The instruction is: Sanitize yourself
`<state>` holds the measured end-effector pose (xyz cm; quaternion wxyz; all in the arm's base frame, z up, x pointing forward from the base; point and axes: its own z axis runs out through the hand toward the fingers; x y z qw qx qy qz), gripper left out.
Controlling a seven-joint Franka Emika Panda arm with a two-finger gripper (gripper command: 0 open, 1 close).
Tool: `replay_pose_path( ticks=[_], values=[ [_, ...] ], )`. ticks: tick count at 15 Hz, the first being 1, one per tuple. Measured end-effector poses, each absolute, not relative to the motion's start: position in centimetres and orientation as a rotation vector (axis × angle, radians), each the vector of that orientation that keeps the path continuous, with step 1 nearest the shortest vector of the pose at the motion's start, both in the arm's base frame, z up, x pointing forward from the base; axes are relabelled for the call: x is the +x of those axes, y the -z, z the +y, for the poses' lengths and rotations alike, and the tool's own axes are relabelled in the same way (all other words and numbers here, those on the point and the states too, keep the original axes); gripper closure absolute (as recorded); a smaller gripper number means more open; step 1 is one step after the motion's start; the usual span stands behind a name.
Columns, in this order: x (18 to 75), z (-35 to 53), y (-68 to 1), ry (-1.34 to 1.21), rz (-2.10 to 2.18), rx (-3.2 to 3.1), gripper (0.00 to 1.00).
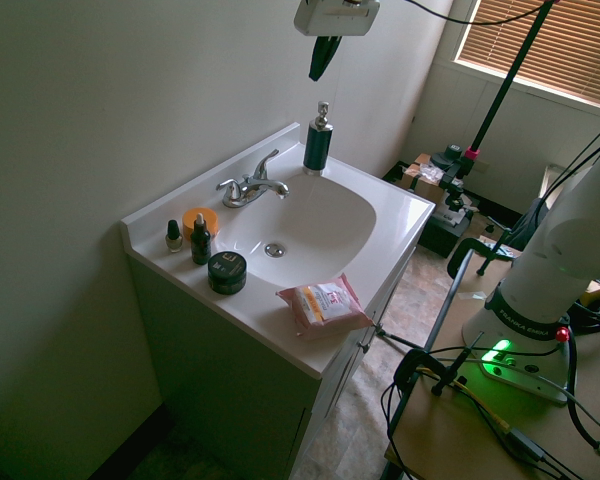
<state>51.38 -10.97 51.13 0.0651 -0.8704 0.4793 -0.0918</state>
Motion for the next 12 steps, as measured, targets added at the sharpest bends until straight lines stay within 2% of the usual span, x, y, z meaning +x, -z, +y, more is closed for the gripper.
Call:
replay_pose_path(
  ticks=[12],
  values=[
    [47.5,-7.3,-46.4,0.165,1.387,-2.691,0.00]
  ],
)
